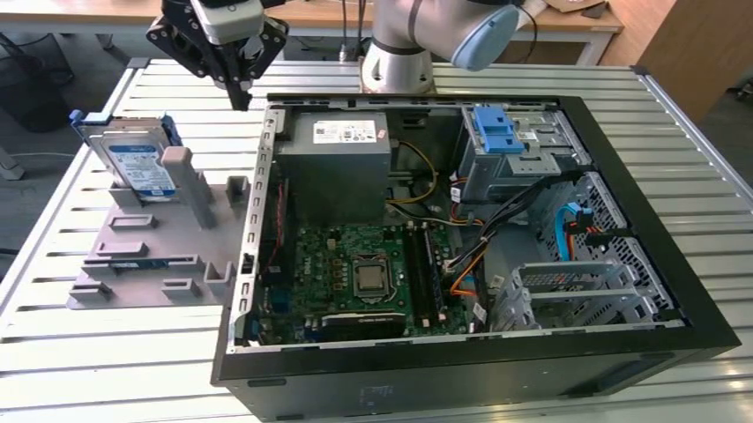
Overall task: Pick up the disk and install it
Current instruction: 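Reach for the disk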
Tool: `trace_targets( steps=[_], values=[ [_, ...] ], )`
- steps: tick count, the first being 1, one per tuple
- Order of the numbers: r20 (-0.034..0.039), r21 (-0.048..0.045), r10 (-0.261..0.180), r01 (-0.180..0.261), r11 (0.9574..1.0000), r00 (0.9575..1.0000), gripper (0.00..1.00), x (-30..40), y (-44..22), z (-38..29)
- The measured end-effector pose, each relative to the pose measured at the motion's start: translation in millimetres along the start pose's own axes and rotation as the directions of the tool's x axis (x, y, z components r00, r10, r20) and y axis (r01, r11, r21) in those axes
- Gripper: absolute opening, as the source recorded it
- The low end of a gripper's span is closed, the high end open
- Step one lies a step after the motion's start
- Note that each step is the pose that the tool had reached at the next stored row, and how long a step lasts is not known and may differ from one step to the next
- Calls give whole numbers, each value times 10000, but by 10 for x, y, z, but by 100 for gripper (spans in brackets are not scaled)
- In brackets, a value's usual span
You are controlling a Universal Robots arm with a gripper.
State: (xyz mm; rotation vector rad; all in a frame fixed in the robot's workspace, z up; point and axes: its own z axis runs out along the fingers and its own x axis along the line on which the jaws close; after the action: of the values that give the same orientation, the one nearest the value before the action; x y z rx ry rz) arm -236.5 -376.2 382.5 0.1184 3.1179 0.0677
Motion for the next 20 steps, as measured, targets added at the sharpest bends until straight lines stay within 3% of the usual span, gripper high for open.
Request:
trace_targets(
  steps=[9, 20],
  values=[
    [-1, 0, 1, -1, 10000, 10000, 11, 18, 1, 1],
    [0, 0, -1, 1, 10000, 10000, 11, 157, 17, 7]
  ],
)
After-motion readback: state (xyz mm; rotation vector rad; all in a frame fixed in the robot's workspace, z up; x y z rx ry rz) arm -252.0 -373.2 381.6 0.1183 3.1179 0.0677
